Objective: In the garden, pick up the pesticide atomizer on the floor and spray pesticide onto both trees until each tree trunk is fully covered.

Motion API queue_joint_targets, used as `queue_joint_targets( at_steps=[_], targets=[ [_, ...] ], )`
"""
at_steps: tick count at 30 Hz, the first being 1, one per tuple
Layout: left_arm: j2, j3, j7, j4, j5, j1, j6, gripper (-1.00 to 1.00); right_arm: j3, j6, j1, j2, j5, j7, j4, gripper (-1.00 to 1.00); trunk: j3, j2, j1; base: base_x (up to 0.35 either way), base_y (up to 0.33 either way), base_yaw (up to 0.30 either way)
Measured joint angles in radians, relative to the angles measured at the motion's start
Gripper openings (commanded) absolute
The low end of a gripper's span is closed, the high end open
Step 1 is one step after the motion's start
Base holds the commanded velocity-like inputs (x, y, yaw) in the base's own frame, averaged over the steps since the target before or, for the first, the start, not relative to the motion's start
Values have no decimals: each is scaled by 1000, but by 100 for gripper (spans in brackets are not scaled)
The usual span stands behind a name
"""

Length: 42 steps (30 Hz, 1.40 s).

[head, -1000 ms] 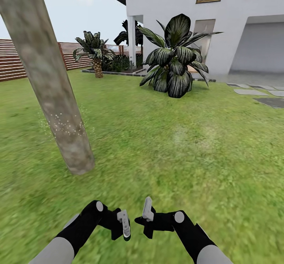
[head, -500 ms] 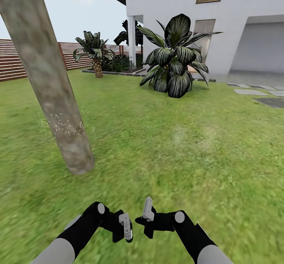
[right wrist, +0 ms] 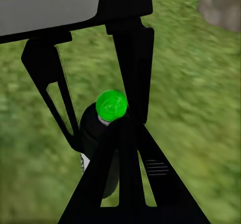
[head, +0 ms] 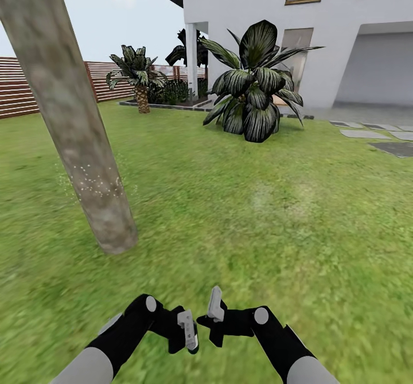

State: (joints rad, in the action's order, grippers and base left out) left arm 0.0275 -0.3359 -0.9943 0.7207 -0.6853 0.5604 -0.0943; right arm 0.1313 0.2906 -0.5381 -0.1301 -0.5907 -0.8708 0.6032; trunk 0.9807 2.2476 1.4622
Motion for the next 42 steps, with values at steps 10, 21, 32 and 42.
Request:
queue_joint_targets(
  at_steps=[10, 21, 32, 42],
  targets=[
    [7, 2, 0, 0, 2, -1, -1, -100, 0, 0, 0, 0, 0, 0, 0, -100, 0, 0, 0, 0, 0, 0],
    [8, 6, 0, 0, 2, 1, -3, -100, -1, 0, 0, 0, 0, 0, 0, -100, 0, 0, 0, 0, 0, 0],
    [8, 6, 0, 0, 29, 1, -3, -100, -1, 0, 0, 0, 0, 2, 0, -100, 0, 0, 0, 0, 0, 0],
    [-19, 7, 6, -22, 14, -1, 0, -100, -1, 0, 0, 0, 1, 2, 0, -100, 0, 0, 0, 0, 0, 0]
  ],
)
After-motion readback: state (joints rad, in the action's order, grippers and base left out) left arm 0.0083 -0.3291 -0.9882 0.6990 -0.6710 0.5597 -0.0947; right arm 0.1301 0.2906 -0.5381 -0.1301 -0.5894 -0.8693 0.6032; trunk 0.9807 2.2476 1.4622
